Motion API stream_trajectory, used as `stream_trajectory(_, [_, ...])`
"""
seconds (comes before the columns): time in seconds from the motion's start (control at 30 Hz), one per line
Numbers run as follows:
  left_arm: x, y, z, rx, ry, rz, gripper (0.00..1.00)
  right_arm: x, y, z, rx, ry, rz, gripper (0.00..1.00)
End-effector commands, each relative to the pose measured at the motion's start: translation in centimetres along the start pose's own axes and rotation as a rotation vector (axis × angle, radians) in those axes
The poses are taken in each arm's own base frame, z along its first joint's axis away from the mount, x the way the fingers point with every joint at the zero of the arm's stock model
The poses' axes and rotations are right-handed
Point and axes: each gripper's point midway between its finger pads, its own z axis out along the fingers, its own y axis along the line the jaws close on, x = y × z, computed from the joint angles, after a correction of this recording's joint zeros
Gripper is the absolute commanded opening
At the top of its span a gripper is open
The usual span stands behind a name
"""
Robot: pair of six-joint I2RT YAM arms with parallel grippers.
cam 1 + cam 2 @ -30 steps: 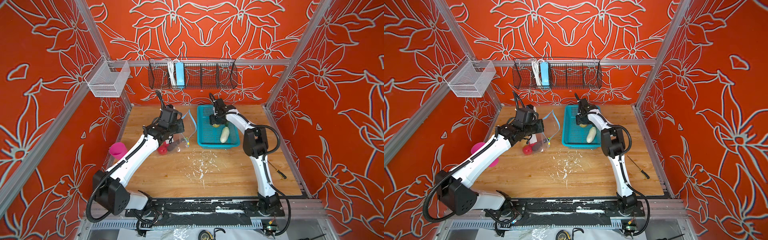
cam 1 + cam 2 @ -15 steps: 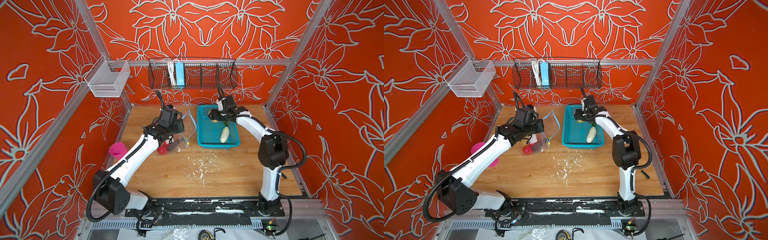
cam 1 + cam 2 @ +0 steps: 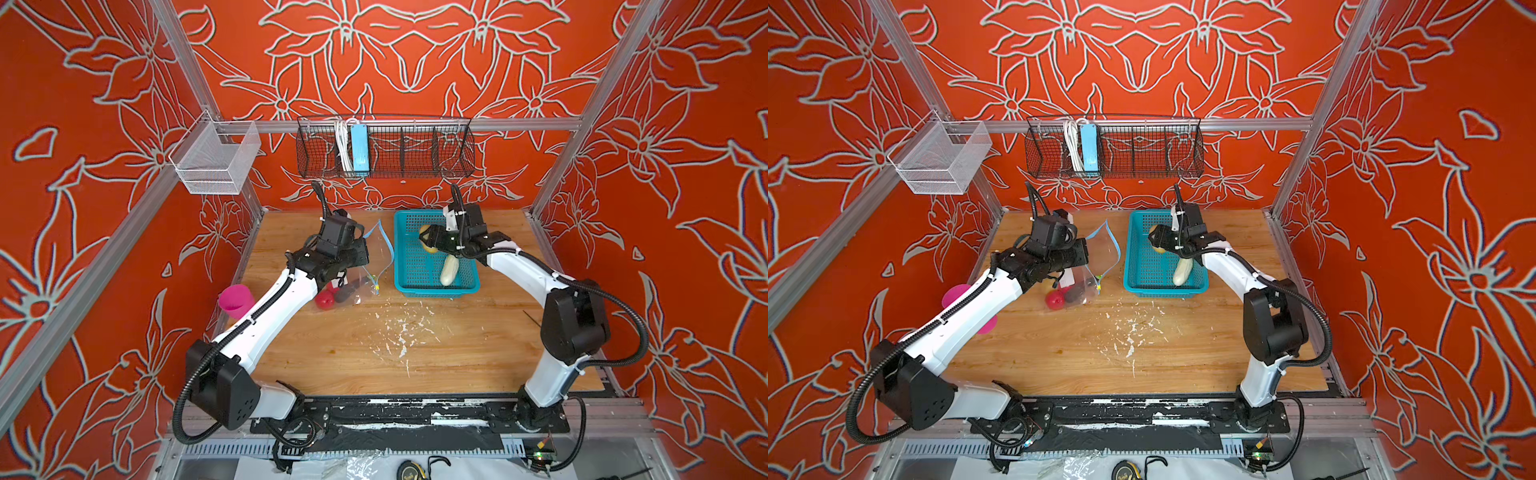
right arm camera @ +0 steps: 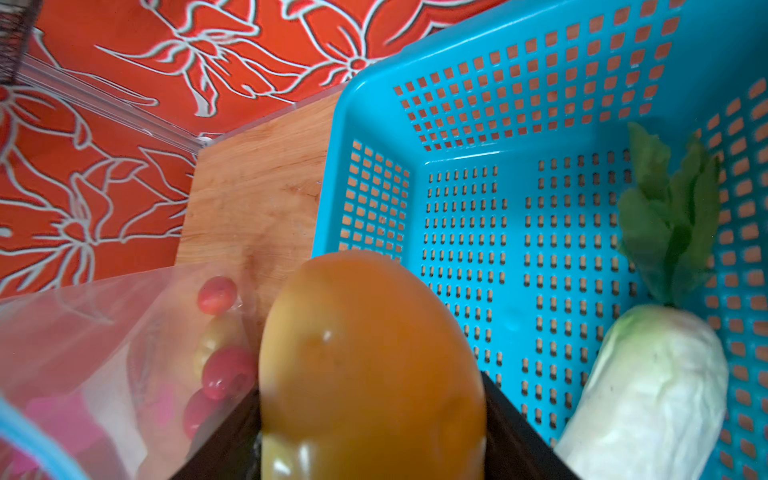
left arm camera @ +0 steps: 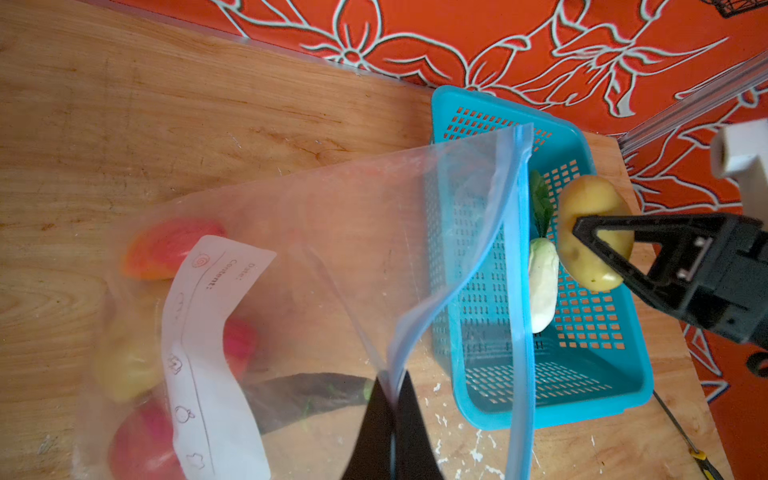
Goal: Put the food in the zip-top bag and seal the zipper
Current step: 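Carry the potato with the right gripper over the bag mouth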
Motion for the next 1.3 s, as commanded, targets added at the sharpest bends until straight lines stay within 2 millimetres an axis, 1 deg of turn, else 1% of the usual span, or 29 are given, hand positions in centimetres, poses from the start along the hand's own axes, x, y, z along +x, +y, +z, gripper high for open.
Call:
stream_trajectory(0.0, [-0.4,-0.1,-0.4,0.006,-0.009,-0.012,0.00,-1.1,3.2,-2.4,-0.106,-0.083,0.036,0.46])
stream_trajectory(0.07, [-0.5,-0.1,-0.6,0.008,-0.013,-0.011,0.00,-0.9,4.0,-3.0,-0.130,-0.106,0.050,0.46])
stream_trajectory(0.13, [-0.5,0.0,-0.6,0.006,-0.021,-0.010,0.00,-0.8,5.3,-3.7,-0.170,-0.128,0.060,0.46])
stream_trajectory(0.23, [-0.6,0.0,-0.7,0.001,-0.016,-0.005,0.00,-0.3,7.5,-4.1,-0.210,-0.133,0.032,0.46])
stream_trajectory(0.37, [-0.9,0.2,-1.3,-0.004,-0.040,-0.004,0.00,1.1,10.6,-4.4,-0.250,-0.115,-0.036,0.46])
stream_trajectory(0.5, [-1.0,0.2,-1.4,-0.003,-0.046,-0.001,0.00,2.3,12.7,-4.8,-0.286,-0.092,-0.079,0.46])
stream_trajectory(0.6, [-0.8,0.3,-0.9,-0.013,-0.034,0.001,0.00,3.0,13.7,-5.2,-0.306,-0.084,-0.098,0.46])
stream_trajectory(0.87, [-0.6,0.0,-0.5,-0.002,-0.014,-0.004,0.00,3.6,16.0,-6.9,-0.364,-0.089,-0.129,0.46])
stream_trajectory(1.1, [-0.5,0.0,-0.4,-0.004,-0.013,-0.003,0.00,5.2,17.8,-5.7,-0.354,-0.048,-0.199,0.46])
stream_trajectory(1.2, [-0.5,0.0,-0.4,-0.001,-0.010,-0.003,0.00,5.7,18.0,-5.4,-0.338,-0.047,-0.220,0.46])
stream_trajectory(1.27, [-0.5,-0.1,-0.4,0.002,-0.009,-0.004,0.00,6.2,17.8,-4.8,-0.324,-0.025,-0.225,0.46])
